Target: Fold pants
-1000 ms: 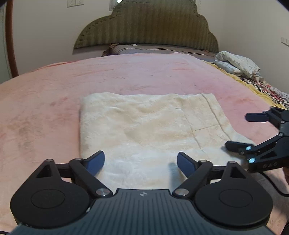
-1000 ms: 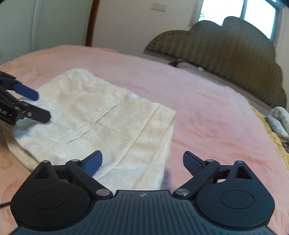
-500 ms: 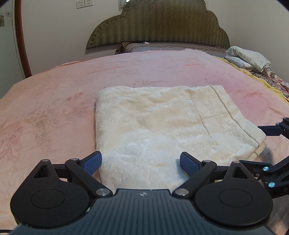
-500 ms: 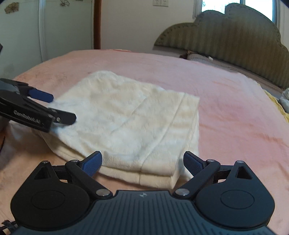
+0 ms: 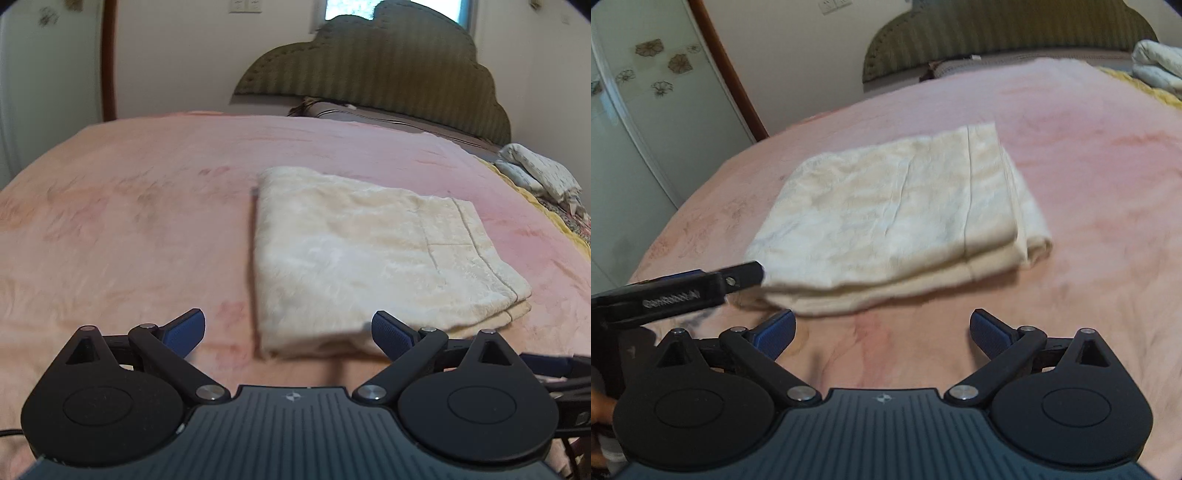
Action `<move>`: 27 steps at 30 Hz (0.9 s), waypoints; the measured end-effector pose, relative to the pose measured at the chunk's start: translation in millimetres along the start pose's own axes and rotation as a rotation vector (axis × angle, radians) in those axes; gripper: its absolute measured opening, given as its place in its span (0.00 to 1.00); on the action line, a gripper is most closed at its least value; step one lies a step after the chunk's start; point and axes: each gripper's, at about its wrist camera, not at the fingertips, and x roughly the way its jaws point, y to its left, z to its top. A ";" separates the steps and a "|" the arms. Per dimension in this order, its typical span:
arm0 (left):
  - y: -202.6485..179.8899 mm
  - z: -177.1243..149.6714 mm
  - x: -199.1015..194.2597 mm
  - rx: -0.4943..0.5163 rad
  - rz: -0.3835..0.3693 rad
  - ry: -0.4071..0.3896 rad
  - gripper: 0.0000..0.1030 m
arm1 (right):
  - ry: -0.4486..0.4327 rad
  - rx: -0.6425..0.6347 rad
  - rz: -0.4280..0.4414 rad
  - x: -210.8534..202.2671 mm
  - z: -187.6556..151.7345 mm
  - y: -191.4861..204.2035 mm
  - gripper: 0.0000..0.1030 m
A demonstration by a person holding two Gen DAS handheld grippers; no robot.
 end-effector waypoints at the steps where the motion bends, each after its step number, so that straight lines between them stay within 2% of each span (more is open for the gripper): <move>1: 2.4 -3.7 -5.3 -0.010 0.003 -0.002 0.95 | 0.014 0.002 -0.027 0.7 -5.1 5.0 0.99; 5: 0.9 -18.3 -27.5 0.004 0.060 -0.062 0.96 | 0.011 -0.061 -0.091 -4.5 -25.3 18.4 0.99; 8: -8.2 -25.2 -28.5 0.052 0.092 -0.035 0.97 | -0.018 -0.136 -0.170 -8.7 -33.3 25.2 0.99; 10: -12.4 -29.0 -18.4 0.084 0.075 0.015 0.97 | -0.036 -0.152 -0.192 -10.5 -35.1 24.1 1.00; 14: -16.7 -35.9 -2.1 0.089 0.068 0.087 0.97 | -0.031 -0.112 -0.168 -9.2 -32.0 15.3 1.00; 27: -0.6 -39.8 -10.9 -0.001 0.069 0.068 0.97 | -0.025 -0.192 -0.185 -7.0 -35.2 26.0 1.00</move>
